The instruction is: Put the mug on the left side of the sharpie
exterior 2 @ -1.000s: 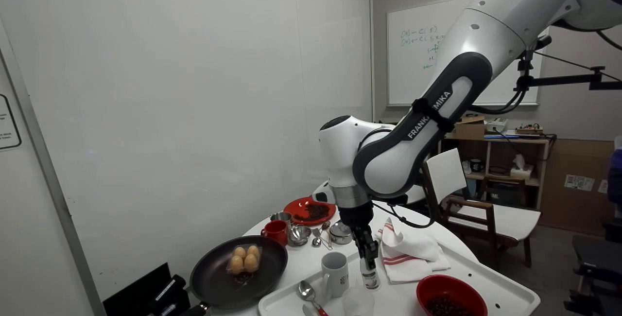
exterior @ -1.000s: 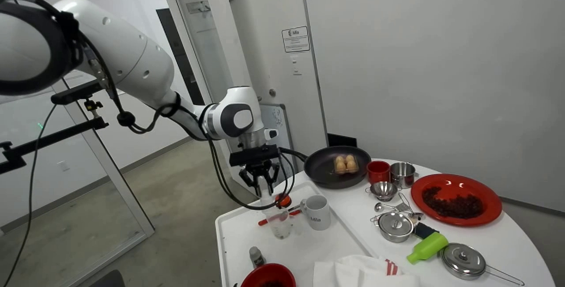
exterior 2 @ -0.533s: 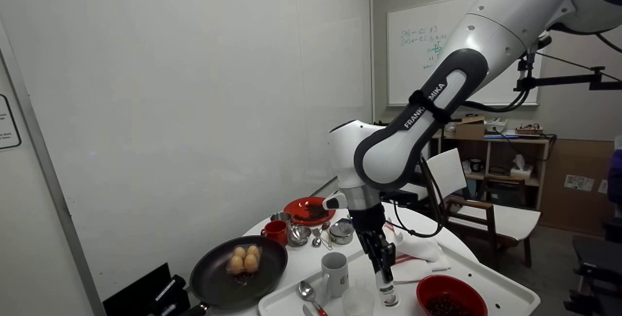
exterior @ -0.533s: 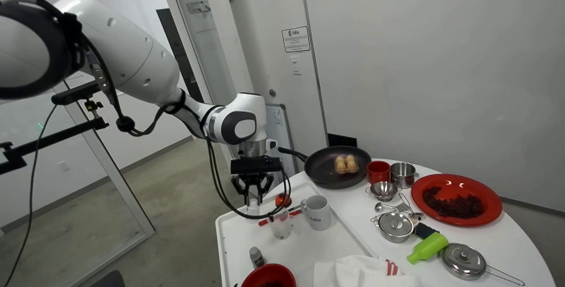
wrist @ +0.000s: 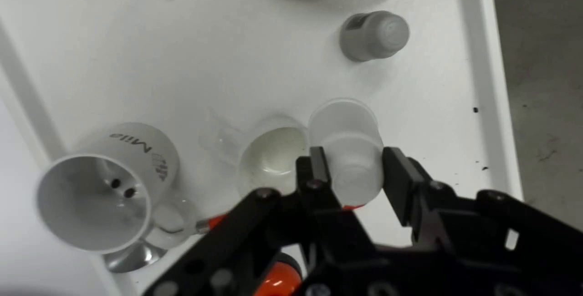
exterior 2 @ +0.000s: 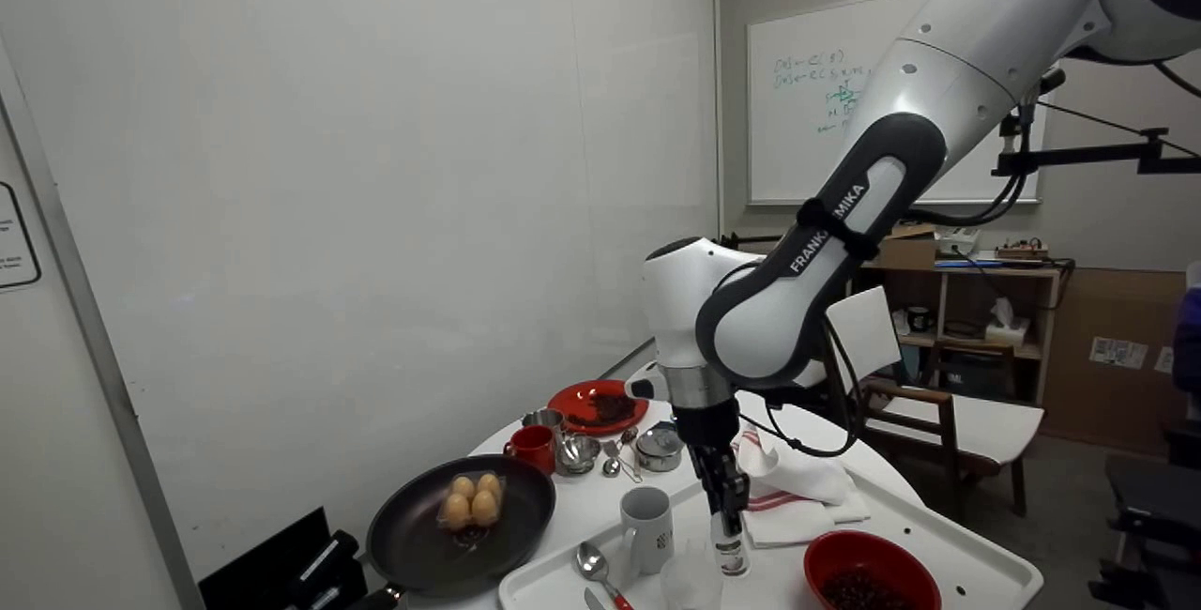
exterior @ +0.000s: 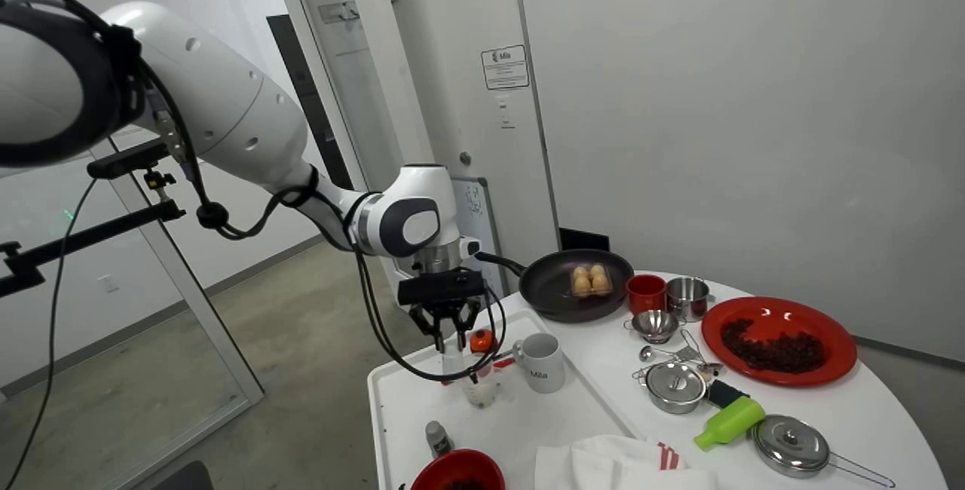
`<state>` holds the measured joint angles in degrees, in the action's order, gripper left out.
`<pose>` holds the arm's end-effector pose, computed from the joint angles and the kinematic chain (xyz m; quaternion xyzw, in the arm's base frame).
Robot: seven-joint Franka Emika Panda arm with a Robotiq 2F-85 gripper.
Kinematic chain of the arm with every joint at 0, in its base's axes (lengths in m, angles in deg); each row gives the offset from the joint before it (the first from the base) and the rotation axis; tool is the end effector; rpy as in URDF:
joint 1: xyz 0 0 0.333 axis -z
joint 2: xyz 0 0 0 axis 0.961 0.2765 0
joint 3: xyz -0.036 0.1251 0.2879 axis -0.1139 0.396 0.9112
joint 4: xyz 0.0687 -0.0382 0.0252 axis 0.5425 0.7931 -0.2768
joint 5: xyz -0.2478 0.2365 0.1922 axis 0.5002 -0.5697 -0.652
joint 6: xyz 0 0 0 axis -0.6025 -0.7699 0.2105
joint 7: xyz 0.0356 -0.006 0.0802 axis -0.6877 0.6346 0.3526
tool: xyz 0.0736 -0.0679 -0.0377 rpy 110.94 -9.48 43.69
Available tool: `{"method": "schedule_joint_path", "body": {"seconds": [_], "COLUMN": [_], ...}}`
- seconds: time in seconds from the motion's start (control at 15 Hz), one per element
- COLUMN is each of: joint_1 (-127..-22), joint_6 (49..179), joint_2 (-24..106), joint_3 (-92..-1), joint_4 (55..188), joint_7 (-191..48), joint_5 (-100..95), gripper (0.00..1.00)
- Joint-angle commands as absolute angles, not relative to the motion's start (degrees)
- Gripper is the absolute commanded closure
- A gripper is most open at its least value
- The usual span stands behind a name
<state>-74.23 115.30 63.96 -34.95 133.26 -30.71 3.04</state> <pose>0.6250 0.0779 0.1455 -0.9088 -0.4117 0.0659 0.0110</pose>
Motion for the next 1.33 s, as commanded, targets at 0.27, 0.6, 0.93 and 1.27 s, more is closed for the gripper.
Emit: {"method": "schedule_joint_path", "body": {"seconds": [0.27,0.6,0.93,1.27], "joint_1": [-81.26,-80.65,-79.65,-80.61], "joint_6": [120.31,120.25,113.73,113.13], "joint_2": [66.34,64.96,66.28,67.1], "joint_3": [-40.97,-39.13,-36.44,-36.76], "joint_4": [133.72,135.37,133.69,132.93], "joint_7": [-49.25,-48.4,-44.39,-45.64], "joint_5": [11.96,11.16,10.08,11.24], "gripper": [0.87,0.87,0.87,0.87]}}
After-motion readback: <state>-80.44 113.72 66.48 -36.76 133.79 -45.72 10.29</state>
